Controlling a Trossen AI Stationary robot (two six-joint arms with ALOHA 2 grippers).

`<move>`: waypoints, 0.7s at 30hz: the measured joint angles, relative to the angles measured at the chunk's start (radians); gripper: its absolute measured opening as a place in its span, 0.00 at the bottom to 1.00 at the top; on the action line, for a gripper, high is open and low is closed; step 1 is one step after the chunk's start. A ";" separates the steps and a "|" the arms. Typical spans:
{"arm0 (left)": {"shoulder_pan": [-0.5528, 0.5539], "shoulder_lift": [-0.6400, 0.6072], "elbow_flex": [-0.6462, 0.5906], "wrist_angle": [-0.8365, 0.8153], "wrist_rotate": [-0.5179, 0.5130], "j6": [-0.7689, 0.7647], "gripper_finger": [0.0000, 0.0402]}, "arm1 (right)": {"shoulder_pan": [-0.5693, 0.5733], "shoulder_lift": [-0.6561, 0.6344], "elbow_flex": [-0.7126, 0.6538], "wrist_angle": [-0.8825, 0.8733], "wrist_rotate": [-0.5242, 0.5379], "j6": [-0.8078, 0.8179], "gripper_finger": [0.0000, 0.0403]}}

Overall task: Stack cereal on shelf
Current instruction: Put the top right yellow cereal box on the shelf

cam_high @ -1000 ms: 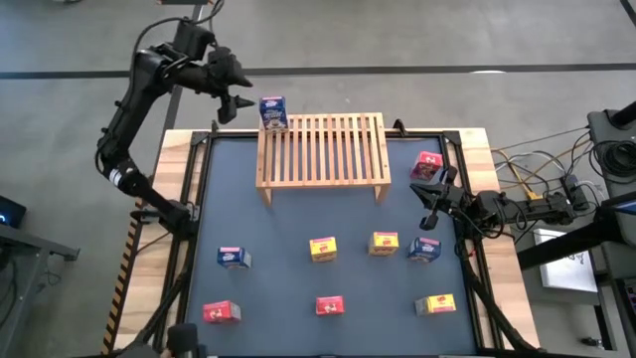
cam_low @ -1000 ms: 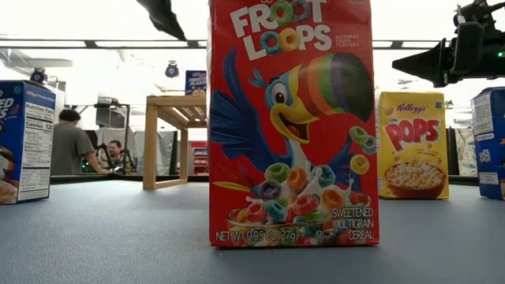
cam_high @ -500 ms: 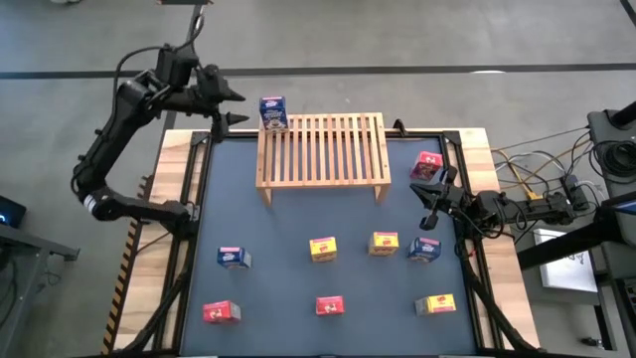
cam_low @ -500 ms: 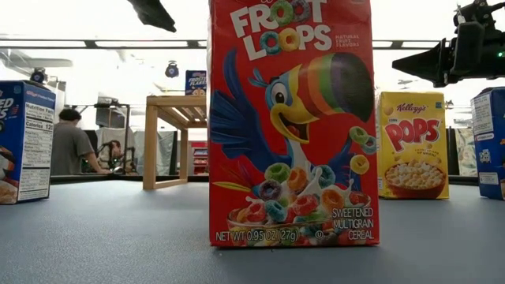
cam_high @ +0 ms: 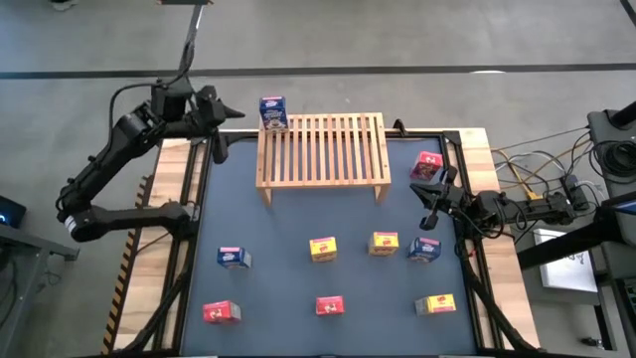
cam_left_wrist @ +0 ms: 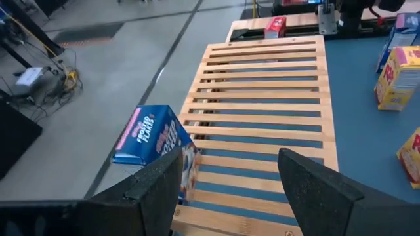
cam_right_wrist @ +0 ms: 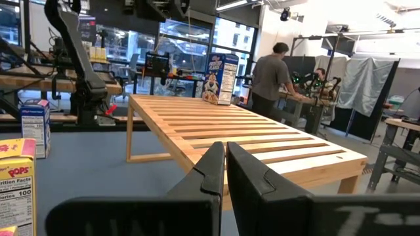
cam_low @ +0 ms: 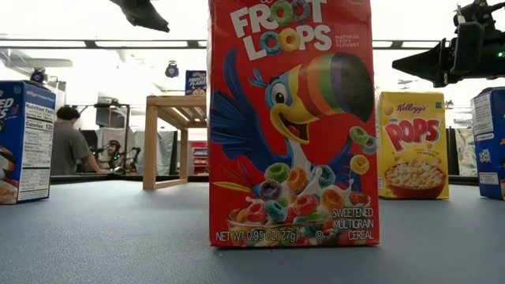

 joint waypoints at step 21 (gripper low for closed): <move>-0.083 -0.265 -0.354 0.266 0.009 -0.100 0.58 | 0.000 0.000 0.000 0.000 0.000 0.000 0.02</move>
